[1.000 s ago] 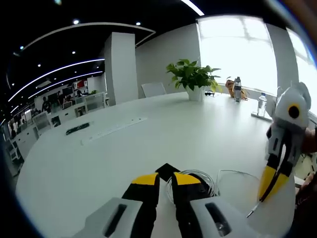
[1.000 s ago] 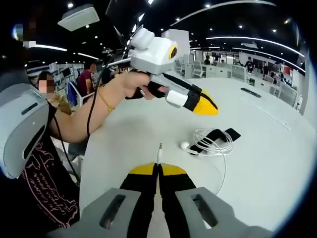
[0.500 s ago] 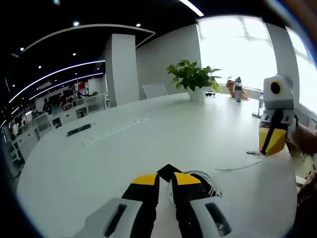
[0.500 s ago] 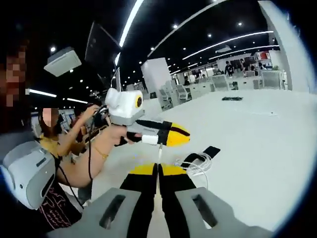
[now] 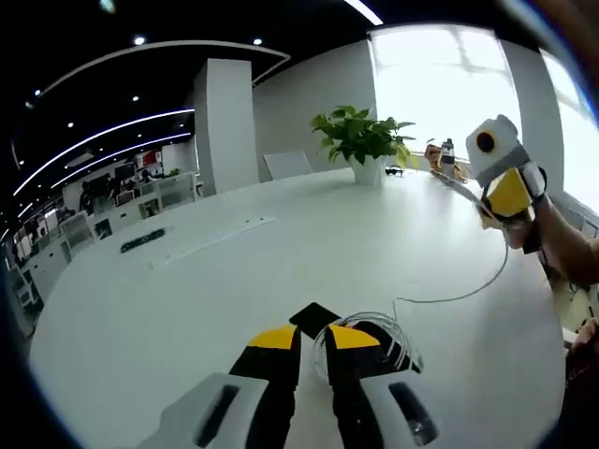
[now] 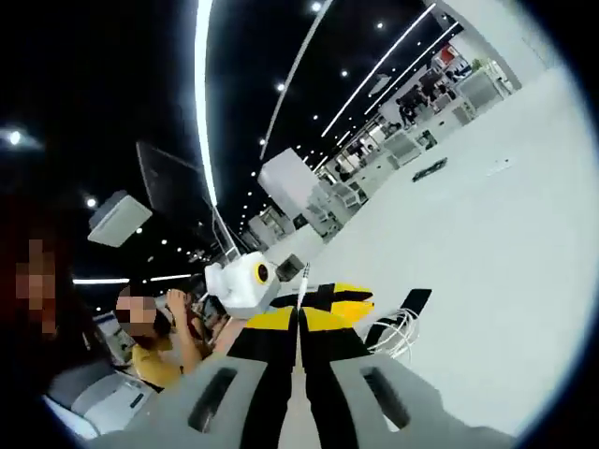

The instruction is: Peel open the Velcro strap on the desktop, arrange the wired earphones neatly onto it, and close the Velcro strap to secure them.

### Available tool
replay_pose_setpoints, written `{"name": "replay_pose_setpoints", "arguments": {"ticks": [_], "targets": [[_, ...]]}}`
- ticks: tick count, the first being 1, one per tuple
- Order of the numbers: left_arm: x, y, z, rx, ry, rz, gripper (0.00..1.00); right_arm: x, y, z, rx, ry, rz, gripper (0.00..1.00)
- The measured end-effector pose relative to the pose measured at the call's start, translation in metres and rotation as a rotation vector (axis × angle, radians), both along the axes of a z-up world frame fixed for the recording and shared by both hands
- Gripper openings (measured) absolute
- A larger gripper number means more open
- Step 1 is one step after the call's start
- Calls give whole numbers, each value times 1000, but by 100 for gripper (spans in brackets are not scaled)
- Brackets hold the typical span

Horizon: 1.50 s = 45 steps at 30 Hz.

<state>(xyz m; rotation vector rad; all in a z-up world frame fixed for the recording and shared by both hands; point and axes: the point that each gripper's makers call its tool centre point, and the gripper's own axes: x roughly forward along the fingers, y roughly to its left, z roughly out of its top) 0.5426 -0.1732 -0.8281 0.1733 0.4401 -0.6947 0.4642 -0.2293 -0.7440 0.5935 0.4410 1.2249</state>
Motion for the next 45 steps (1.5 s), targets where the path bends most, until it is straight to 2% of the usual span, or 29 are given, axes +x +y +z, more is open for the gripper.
{"name": "replay_pose_setpoints", "arguments": {"ticks": [4,8,11,17,20,22,25,28,30,33,36,38,41,45], "targets": [[-5,-8,5,1,-25,-33,17,-3,1,5,33,33,18,4],[-14,-19,0,21,-16,-97,19,16,-7,10,60,55,-62,4],[-21,-20,-9,87,-7,-140,19,32,-10,10,71,60,-111,4],[-25,-19,-7,86,-9,-158,19,56,-5,8,56,67,-154,4],[-27,-19,-8,97,-7,-165,19,61,0,8,55,74,-142,4],[-27,-19,-11,116,-3,-168,19,62,3,14,91,57,-139,4],[-26,-16,-13,132,3,-176,19,65,9,27,160,-52,-117,4],[-28,-17,-15,138,9,-180,19,70,14,29,210,-21,-109,4],[-30,-17,-16,137,13,-179,19,75,17,28,219,-23,-96,4],[-31,-19,-17,139,18,-182,19,79,25,29,231,-69,-74,4],[-30,-20,-15,121,17,-184,19,72,33,32,258,-102,-13,4],[-29,-21,-13,95,17,-176,19,70,35,30,261,-99,-1,4],[-27,-21,-11,91,7,-165,19,61,32,25,257,-98,42,4],[-25,-20,-9,74,2,-168,19,51,28,28,295,-91,89,4]]}}
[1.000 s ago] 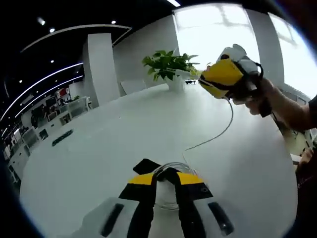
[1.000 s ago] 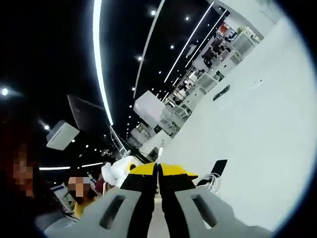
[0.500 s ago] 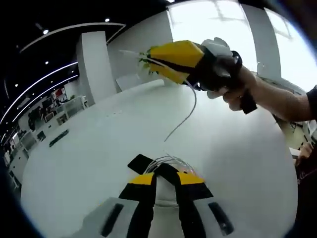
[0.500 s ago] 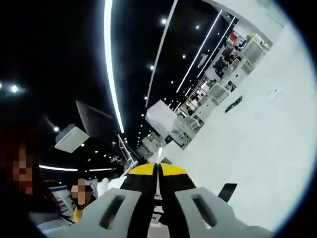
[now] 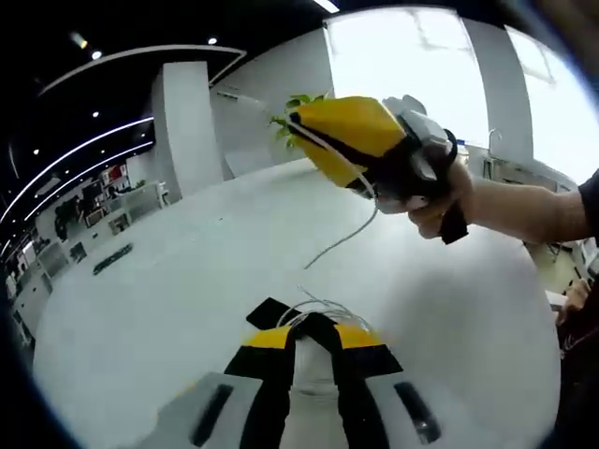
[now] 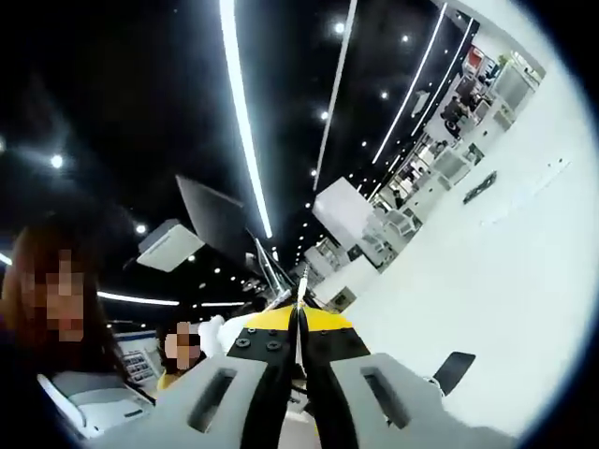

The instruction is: Peel open the Velcro strap on the desktop, arrange the wired earphones neatly onto it, and close the Velcro strap to secure them.

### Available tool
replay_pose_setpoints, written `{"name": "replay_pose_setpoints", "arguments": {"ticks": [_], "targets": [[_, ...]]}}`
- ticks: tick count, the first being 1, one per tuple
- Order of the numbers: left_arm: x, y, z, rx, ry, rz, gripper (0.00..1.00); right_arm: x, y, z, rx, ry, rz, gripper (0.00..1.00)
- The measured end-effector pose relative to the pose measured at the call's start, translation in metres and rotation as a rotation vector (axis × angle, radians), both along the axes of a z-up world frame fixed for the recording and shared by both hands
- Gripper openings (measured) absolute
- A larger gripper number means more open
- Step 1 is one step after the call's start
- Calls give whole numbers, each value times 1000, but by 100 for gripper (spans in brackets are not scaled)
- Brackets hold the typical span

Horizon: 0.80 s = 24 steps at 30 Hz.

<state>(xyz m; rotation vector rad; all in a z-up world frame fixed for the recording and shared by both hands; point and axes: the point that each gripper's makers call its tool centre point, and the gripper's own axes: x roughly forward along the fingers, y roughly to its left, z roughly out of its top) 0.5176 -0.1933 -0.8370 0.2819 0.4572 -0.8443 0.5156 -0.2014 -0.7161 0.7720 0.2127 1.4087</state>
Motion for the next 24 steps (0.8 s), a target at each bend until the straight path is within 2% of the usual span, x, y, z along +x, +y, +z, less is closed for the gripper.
{"name": "replay_pose_setpoints", "arguments": {"ticks": [6,10,16,18,21,24], "targets": [[0,3,8,-54,-13,17,19,-8,-5,9,38,-15,26,4],[0,4,20,-131,-20,18,19,-15,-6,8,22,-24,38,4],[5,19,34,-177,-53,56,19,-14,-9,6,-3,-39,31,4],[5,20,39,-208,-56,54,19,-13,-8,6,0,-35,29,4],[5,23,43,-215,-67,48,19,-11,-8,6,0,-35,24,4],[6,26,50,-285,-56,54,19,-12,-8,6,2,-34,24,4]]}}
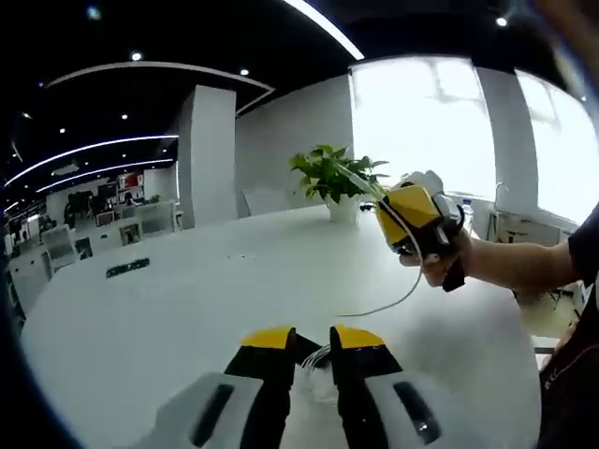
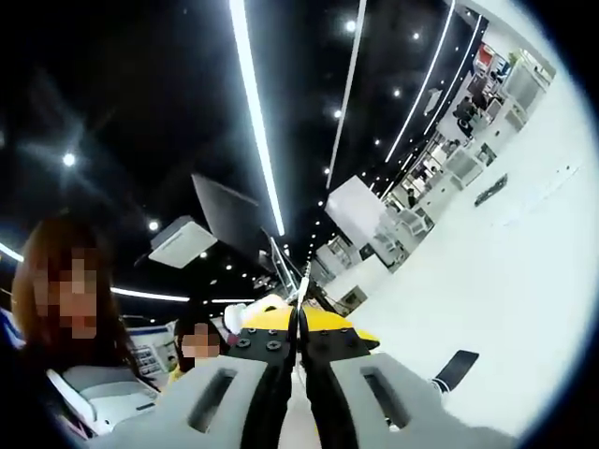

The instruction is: Peel open the Velcro strap on the desktop, arrange the wired earphones neatly onto it, and close the Velcro strap to secure them.

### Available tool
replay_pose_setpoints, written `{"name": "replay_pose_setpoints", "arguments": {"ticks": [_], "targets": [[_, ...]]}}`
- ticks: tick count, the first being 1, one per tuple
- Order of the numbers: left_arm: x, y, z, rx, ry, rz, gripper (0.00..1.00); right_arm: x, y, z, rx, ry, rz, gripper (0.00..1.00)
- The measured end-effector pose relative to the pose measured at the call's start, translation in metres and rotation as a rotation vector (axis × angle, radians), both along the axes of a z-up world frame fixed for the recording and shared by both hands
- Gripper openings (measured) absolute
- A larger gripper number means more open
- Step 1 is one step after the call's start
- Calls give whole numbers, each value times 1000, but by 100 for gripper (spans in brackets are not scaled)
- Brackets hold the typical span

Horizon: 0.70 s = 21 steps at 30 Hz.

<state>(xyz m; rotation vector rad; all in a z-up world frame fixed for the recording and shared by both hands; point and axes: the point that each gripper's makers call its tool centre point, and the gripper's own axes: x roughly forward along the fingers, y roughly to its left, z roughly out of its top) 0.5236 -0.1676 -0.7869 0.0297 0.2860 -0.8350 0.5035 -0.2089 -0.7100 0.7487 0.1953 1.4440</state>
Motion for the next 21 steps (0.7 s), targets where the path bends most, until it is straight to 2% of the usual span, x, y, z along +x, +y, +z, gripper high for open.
{"name": "replay_pose_setpoints", "arguments": {"ticks": [2,3,5,9,12,15,18,21], "targets": [[-4,-4,8,-75,19,-26,19,2,-1,0,-3,-2,-2,4],[-7,-7,9,-91,24,-45,19,2,-1,0,-3,-2,-3,4],[-7,-11,6,-65,24,-49,19,2,-1,2,4,1,-3,4],[-7,-17,-9,-17,65,-58,19,2,0,4,10,-2,0,4],[-5,-18,-12,-47,102,-63,19,1,1,6,11,-4,4,4],[-4,-19,-15,-44,107,-62,16,2,0,6,13,-7,7,4],[-2,-17,-17,-5,97,-50,11,2,0,7,15,-9,8,4],[-3,-20,-16,-12,93,-58,8,4,-2,5,7,-14,-1,4]]}}
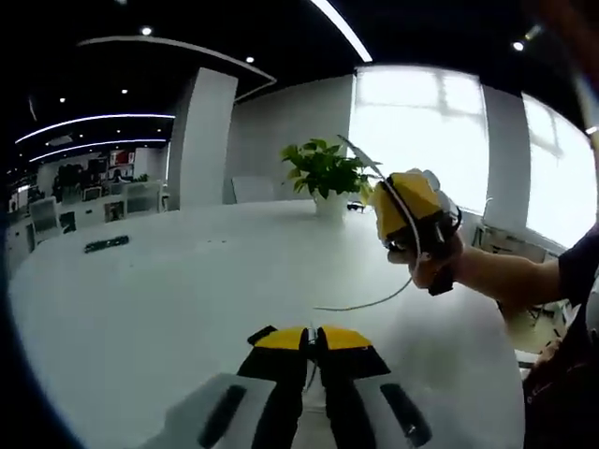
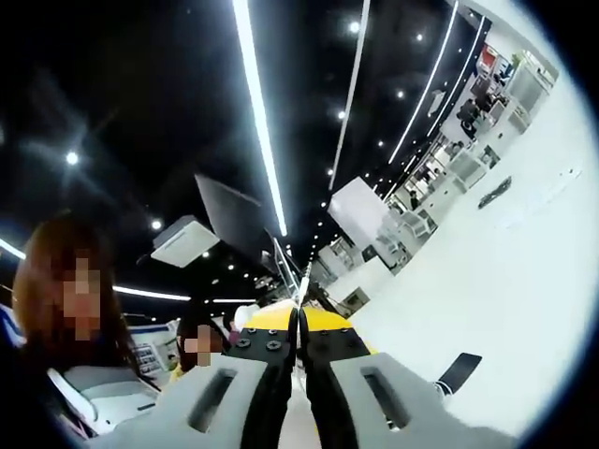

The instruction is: Peel open the Velcro strap on the desktop, arrange the wired earphones neatly onto it, and close the Velcro strap to secure them.

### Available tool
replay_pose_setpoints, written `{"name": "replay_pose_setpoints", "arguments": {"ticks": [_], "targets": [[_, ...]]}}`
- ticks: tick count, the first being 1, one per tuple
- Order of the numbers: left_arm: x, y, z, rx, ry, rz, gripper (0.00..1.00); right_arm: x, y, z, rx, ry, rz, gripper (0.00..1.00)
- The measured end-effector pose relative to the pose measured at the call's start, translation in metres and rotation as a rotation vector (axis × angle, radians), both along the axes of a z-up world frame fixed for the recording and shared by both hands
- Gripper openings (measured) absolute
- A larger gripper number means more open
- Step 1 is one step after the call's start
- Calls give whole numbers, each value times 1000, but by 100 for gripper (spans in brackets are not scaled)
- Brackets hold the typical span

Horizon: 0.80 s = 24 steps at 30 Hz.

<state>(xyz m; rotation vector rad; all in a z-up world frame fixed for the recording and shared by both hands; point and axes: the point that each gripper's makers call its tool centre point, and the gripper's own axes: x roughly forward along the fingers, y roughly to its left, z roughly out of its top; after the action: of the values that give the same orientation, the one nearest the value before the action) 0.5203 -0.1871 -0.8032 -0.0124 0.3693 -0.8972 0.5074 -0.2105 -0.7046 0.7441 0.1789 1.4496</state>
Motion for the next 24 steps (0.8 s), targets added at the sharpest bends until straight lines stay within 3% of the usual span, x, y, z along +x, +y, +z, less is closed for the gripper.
{"name": "replay_pose_setpoints", "arguments": {"ticks": [8,11,24], "targets": [[1,-2,-4,26,3,7,6,2,-2,-3,-6,-2,-14,4],[6,2,-3,95,-63,28,6,0,-3,-5,-26,-12,-19,4],[7,3,9,92,-120,58,6,-31,-24,-32,-175,-87,20,6]]}}
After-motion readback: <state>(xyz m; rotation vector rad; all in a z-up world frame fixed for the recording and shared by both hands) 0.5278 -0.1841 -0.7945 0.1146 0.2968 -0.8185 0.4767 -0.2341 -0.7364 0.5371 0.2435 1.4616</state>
